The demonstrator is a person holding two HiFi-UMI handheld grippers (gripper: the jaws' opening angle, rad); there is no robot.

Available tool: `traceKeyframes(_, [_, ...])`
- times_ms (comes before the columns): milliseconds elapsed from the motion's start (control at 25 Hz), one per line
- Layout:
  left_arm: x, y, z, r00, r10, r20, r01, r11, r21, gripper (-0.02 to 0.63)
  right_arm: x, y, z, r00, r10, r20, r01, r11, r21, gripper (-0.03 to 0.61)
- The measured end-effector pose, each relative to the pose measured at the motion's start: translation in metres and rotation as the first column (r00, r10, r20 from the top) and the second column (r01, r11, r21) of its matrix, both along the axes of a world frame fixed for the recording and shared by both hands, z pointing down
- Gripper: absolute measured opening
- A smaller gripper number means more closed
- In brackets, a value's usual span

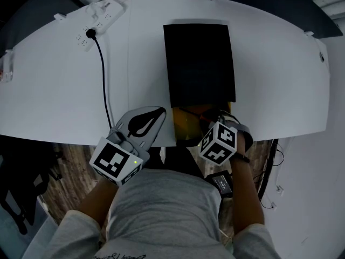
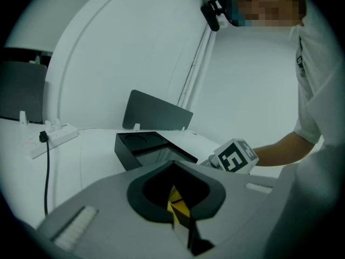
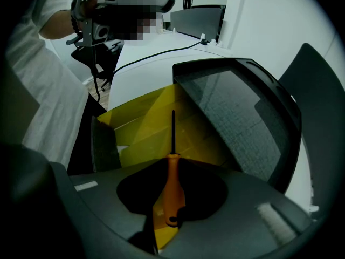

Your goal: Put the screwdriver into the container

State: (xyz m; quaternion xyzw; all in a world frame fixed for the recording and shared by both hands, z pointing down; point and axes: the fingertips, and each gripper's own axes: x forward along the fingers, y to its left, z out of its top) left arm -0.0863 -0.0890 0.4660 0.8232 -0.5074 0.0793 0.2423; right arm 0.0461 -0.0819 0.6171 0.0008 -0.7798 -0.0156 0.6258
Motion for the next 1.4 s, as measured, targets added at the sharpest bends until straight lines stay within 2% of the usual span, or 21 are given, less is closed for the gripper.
traceKeyframes(760, [0.000, -0.003, -0.002, 1.000, 0.006, 0.002, -0.006, 1.000, 0.003, 0.000, 0.001, -0.003, 0.002, 0.997, 0.071, -0.003, -0.071, 0.997, -0.038, 0.116])
traceKeyframes(1000, [0.004, -0.007, -0.005, 1.000, 0.017, 0.003, -0.017, 1.000, 0.011, 0.000, 0.000, -0.002, -0.005, 0.995, 0.099, 0.027, -0.097, 0.994, -0.053, 0.150])
traceKeyframes(1400, [0.021, -0.016, -0.022, 0.997, 0.076, 0.023, -0.077, 0.996, 0.036, 0.000, 0.001, -0.003, -0.029, 0.970, 0.197, 0.142, -0.190, 0.980, -0.062, 0.150])
